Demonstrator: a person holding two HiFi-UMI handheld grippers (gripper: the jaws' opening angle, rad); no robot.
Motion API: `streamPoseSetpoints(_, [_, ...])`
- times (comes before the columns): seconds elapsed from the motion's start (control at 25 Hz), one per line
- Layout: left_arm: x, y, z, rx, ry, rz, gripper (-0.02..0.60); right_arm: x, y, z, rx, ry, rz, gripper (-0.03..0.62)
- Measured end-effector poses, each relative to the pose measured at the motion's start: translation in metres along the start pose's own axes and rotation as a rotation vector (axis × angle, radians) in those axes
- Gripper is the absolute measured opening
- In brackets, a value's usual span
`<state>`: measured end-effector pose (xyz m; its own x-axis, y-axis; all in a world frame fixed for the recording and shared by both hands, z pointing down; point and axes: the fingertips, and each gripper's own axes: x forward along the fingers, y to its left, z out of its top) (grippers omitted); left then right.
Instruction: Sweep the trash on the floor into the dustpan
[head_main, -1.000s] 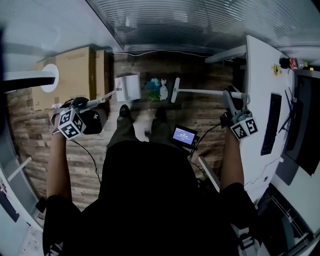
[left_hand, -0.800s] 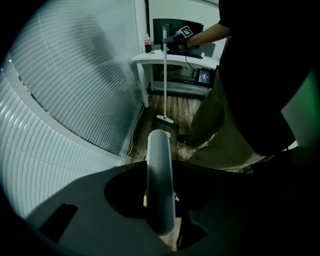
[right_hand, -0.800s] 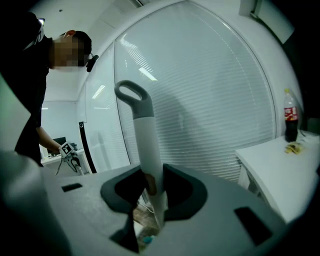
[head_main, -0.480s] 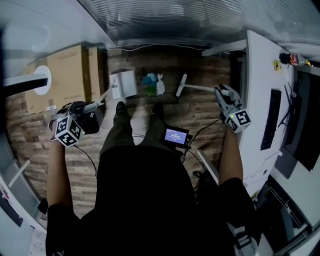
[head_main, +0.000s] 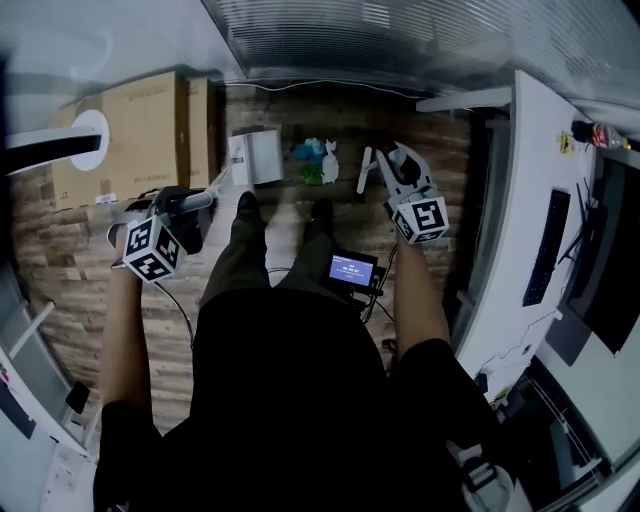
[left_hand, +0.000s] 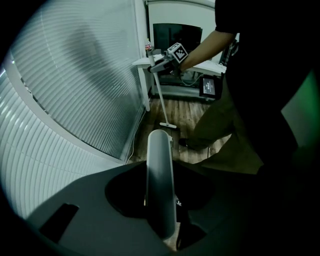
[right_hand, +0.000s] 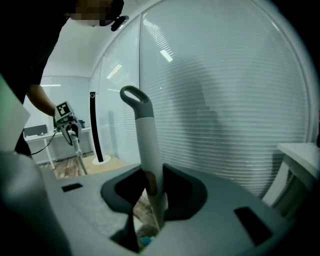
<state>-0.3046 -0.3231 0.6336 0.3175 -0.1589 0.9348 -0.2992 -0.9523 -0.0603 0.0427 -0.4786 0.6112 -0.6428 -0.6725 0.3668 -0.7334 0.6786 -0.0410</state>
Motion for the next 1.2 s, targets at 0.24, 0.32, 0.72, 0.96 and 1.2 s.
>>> streamPoseSetpoints(0.24, [0.001, 0.002, -0.001, -0.018, -0.010, 0.002, 0.109, 0.041, 0.038, 0.003, 0.057, -0.040, -0.035, 0.110])
streamPoseSetpoints(0.32, [-0.001, 0.003, -0.002, -0.026, -0.010, 0.006, 0.109, 0.052, 0.050, 0.006, 0.074, -0.055, -0.041, 0.112])
streamPoseSetpoints(0.72, [-0.005, 0.002, -0.004, -0.062, -0.055, -0.012, 0.109, 0.104, 0.112, 0.044, 0.132, -0.187, -0.031, 0.115])
streamPoseSetpoints(0.96, [-0.010, 0.004, -0.020, -0.075, -0.066, -0.021, 0.109, 0.123, 0.162, 0.066, 0.178, -0.275, 0.040, 0.120])
streamPoseSetpoints(1.2, [-0.011, 0.004, -0.019, -0.078, -0.083, -0.026, 0.108, 0.125, 0.191, 0.088, 0.315, -0.375, 0.092, 0.126])
